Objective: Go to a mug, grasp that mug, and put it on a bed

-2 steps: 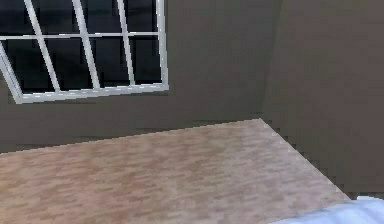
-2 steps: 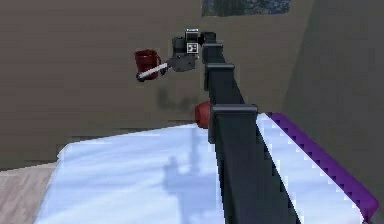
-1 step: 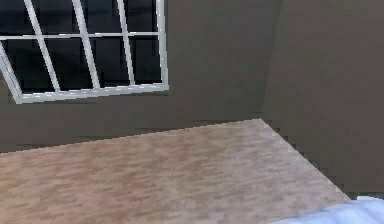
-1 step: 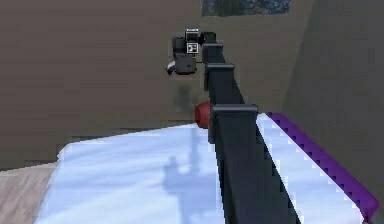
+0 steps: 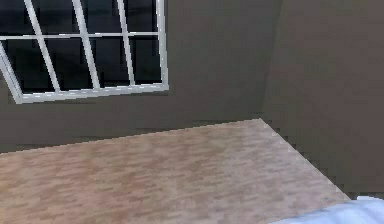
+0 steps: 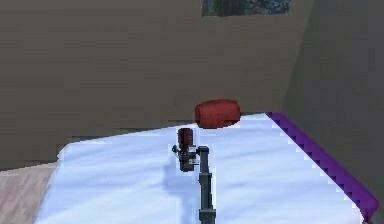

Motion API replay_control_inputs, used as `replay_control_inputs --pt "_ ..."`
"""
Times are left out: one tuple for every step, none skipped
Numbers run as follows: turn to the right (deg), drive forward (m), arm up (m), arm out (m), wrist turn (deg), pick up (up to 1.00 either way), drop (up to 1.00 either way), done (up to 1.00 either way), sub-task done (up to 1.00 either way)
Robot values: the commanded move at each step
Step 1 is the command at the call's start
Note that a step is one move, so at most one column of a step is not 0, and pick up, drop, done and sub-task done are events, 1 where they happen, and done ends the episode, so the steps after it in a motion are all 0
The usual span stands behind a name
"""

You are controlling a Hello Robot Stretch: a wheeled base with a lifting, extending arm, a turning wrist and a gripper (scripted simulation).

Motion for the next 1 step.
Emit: replay_control_inputs --pt "0.0 0.0 -0.32 0.0 0.0 0.0 0.0 0.0 0.0"
